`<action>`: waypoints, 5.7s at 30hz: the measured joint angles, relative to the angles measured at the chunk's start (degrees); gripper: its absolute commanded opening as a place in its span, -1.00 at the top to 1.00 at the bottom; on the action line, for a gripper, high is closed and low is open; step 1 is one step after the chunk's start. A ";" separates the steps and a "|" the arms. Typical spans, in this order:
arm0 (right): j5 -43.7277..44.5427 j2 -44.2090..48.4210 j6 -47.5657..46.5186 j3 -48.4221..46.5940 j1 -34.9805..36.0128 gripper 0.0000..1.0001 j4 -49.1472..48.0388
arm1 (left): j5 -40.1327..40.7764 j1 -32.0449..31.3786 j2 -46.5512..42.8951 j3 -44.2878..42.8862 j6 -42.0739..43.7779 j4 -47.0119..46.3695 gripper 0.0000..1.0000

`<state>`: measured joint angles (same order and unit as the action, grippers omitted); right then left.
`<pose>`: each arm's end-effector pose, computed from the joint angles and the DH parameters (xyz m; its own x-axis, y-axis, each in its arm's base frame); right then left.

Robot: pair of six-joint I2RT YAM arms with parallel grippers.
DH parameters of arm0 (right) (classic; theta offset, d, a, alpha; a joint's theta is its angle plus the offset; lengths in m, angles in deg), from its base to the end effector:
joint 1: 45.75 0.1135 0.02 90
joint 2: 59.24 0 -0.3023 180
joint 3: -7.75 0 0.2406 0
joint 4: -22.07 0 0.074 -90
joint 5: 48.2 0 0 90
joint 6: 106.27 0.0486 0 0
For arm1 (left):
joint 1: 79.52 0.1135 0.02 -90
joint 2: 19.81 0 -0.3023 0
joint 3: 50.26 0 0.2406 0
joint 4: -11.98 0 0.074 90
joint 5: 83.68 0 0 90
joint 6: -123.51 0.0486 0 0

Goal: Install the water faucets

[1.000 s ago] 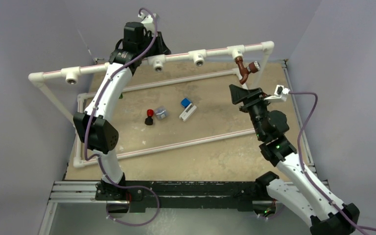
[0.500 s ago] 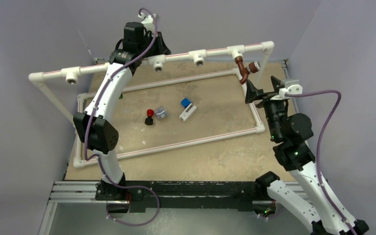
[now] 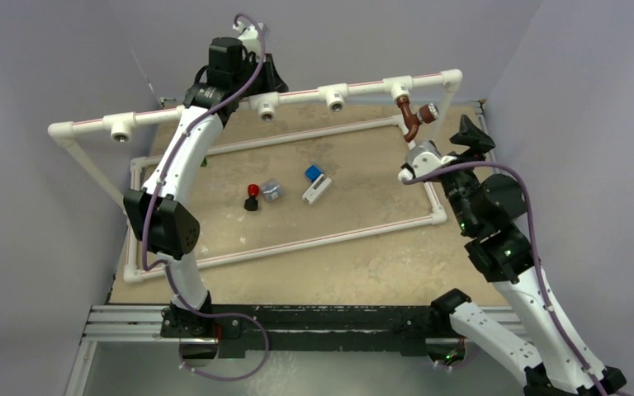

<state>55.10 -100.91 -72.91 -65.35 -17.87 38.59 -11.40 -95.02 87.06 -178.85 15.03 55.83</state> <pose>0.1084 0.0447 0.4712 0.3410 -0.7391 -0.5808 0.0478 0.6307 -0.7746 0.4226 -0.1326 0.4465 -0.5111 -0.1716 -0.8422 0.3840 0.8310 -0.4024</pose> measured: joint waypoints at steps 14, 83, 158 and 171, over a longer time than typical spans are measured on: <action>14.64 -4.15 -30.03 6.91 6.49 -0.78 -5.09 | -0.09 0.00 0.00 0.00 0.00 -0.02 0.67; 12.20 -15.93 57.02 8.66 3.10 1.00 -21.31 | -2.36 1.88 -1.79 2.58 -0.50 -2.60 0.66; 6.84 4.33 74.58 0.74 4.48 -0.74 -1.57 | -4.48 1.62 -2.64 3.39 -0.55 -0.22 0.65; -1.27 4.37 24.24 0.66 4.48 -0.79 3.87 | -4.50 1.64 -2.36 3.06 -0.55 -0.20 0.65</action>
<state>53.83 -96.53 -48.67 -64.69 -13.39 42.46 -15.90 -93.38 84.70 -175.79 14.48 55.64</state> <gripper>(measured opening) 0.889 0.172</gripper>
